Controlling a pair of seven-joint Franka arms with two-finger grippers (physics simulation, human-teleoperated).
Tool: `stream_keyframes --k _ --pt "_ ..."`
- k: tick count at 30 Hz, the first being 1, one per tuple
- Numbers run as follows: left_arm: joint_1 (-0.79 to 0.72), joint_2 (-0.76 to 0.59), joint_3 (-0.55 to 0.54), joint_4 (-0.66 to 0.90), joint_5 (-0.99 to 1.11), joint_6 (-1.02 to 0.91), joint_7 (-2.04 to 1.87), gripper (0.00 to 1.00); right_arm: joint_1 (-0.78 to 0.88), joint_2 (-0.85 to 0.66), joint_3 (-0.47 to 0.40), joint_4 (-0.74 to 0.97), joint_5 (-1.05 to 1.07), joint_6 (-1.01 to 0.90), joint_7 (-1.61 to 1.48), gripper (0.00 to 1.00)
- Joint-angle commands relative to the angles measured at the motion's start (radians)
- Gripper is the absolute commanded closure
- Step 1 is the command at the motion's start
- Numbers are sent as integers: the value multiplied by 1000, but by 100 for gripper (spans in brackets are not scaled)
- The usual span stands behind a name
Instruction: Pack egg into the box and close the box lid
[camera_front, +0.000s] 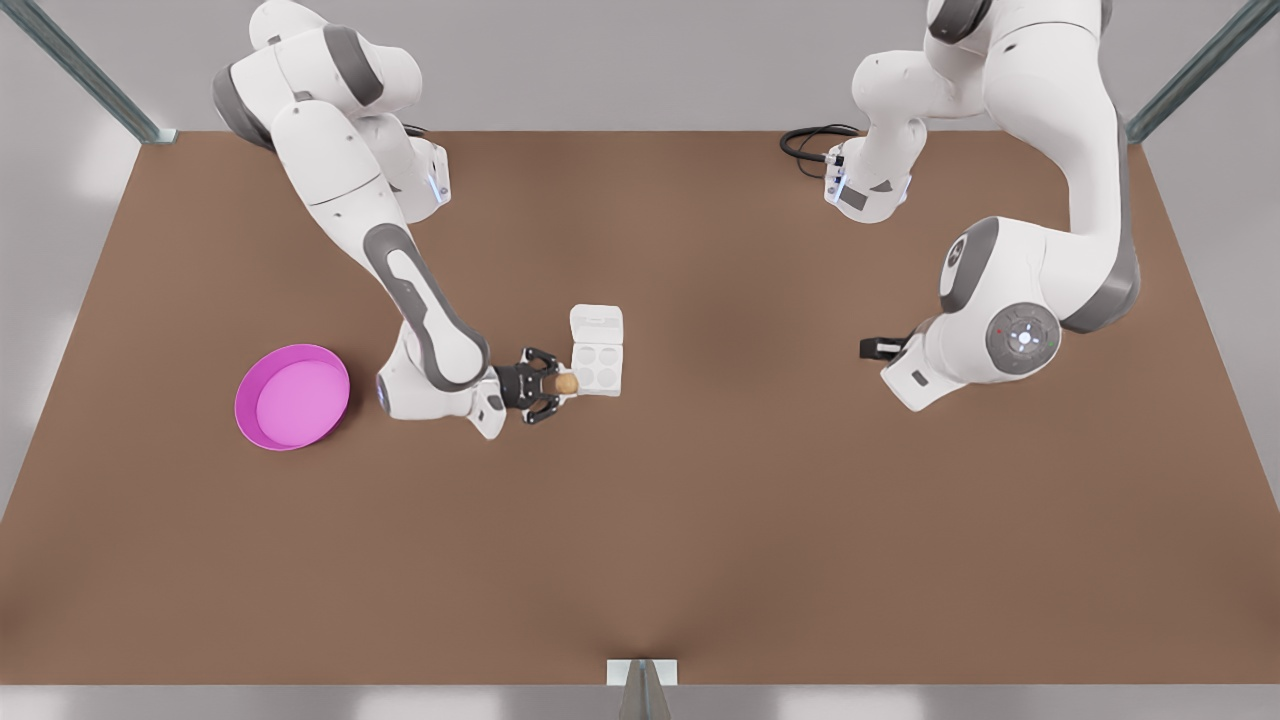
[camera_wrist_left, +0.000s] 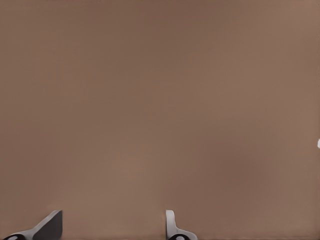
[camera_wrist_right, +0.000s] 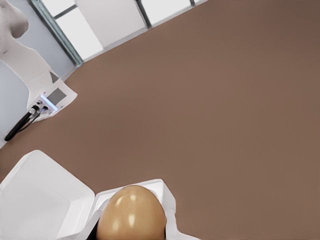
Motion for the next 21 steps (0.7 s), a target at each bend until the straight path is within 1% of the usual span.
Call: stream_keyframes --k 1,8,10,12,21 --pt "-33 19 -21 14 -17 8 -72 0 1 -7 6 -17 22 -27 -252 49" --pt "-37 25 -24 30 -16 6 -72 0 -6 10 6 -63 81 -27 -421 50" --pt "-7 16 -24 10 -20 29 -62 0 4 39 7 -49 135 -24 -459 49" --pt "0 -37 -24 -78 -17 98 -45 0 7 48 6 -46 146 -17 -487 50" --pt "3 -34 -35 -76 -14 75 -41 0 7 54 15 -45 164 -25 -493 49"
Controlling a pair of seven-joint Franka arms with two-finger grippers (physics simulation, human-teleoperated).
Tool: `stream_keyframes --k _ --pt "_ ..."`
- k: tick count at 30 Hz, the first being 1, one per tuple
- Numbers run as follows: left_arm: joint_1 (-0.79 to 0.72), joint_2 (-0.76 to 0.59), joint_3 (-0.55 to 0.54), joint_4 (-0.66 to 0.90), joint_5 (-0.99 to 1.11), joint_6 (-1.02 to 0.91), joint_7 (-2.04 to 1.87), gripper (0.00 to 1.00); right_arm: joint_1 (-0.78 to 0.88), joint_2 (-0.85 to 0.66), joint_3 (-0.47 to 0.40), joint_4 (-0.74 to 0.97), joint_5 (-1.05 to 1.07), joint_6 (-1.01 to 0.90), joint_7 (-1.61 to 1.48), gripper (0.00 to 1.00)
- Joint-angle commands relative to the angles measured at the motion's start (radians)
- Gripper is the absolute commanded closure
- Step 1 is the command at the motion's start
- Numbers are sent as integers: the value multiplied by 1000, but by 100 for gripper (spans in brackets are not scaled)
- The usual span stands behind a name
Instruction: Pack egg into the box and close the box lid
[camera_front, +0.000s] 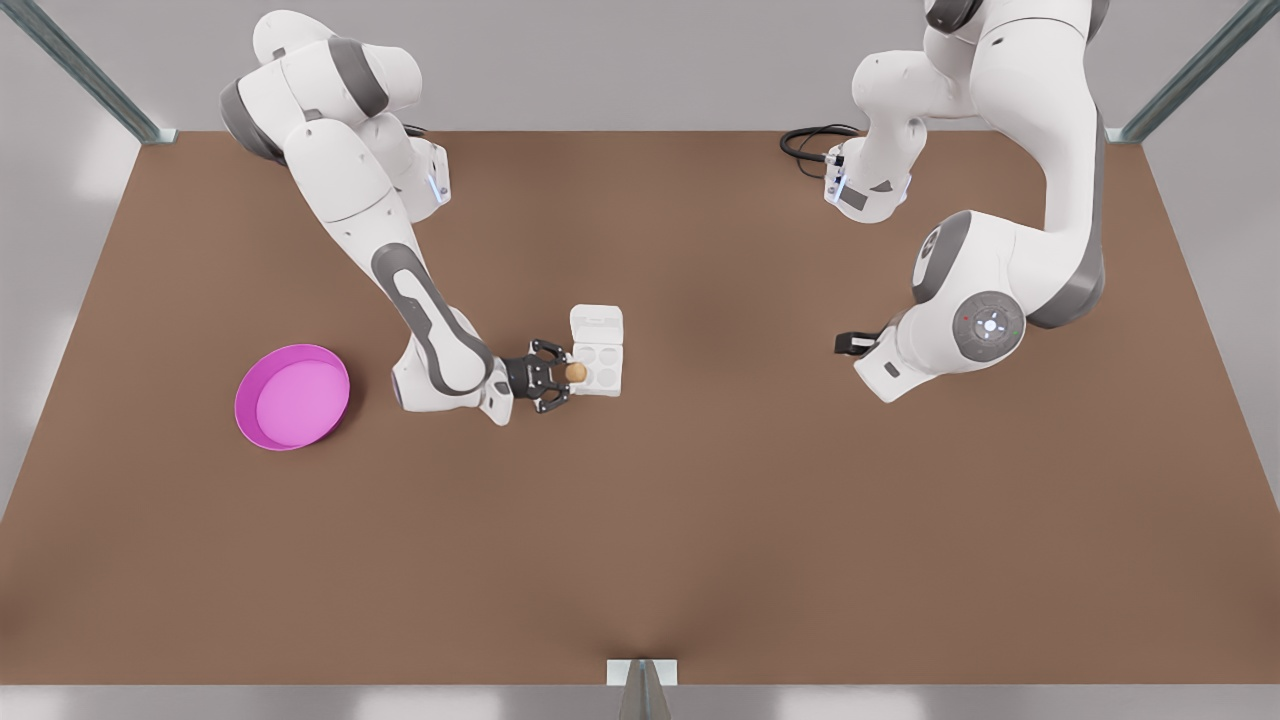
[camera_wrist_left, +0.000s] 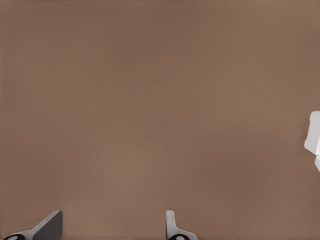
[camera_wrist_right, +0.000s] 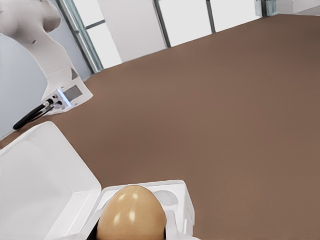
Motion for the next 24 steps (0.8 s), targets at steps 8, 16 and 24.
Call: stream_keyframes --k 8,16,24 --pt "1 5 1 2 9 9 -5 0 0 22 9 3 23 -1 -195 49" --pt "0 5 1 4 23 9 -7 0 -5 22 9 -2 25 -6 -192 0" --pt "-71 12 -105 5 16 2 -137 13 -30 17 9 0 26 -47 -193 0"
